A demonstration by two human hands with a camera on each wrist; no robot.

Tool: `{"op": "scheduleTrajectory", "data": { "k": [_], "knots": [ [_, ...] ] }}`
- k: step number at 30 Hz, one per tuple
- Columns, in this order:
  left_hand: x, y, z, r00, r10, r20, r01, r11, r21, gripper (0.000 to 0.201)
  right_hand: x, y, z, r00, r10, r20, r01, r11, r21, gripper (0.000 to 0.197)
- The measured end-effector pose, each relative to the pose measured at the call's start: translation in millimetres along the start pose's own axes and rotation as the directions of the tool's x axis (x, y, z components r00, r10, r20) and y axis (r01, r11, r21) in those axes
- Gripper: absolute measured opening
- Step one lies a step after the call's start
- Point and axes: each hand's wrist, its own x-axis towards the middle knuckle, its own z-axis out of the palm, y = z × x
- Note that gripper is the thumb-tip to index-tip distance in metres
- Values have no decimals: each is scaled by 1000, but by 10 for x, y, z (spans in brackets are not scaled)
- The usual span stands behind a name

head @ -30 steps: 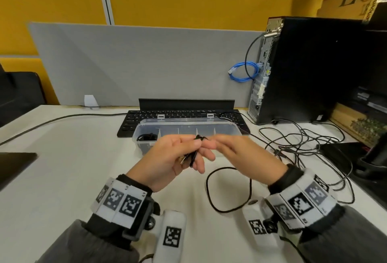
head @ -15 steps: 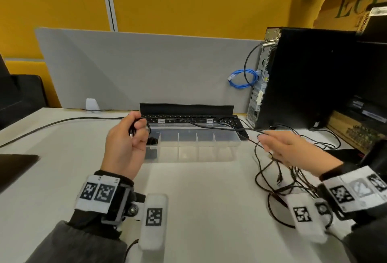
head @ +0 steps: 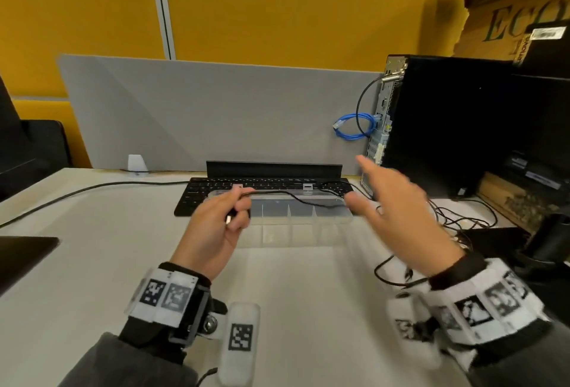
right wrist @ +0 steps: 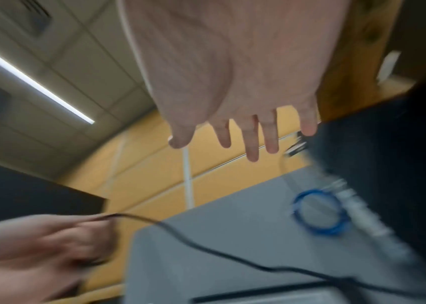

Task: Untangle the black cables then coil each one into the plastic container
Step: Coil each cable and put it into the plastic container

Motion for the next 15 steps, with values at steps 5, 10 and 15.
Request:
{"op": "scheduleTrajectory", "data": {
  "k": [5, 10, 15],
  "knots": [
    [-77, -13, 80, 991, -44, 127, 58, 993, -102, 24, -83, -462, 437, 965, -217, 150, 210, 976, 63, 51],
    [-89, -51, 96, 984, -106, 144, 111, 993, -28, 30, 65, -364, 482, 958, -284, -28, 276, 896, 349, 16],
    [-69, -33, 80, 984, -110, 138, 124, 987, -100, 31, 4, -366, 467, 964, -258, 58, 175, 786, 594, 6]
  ]
}}
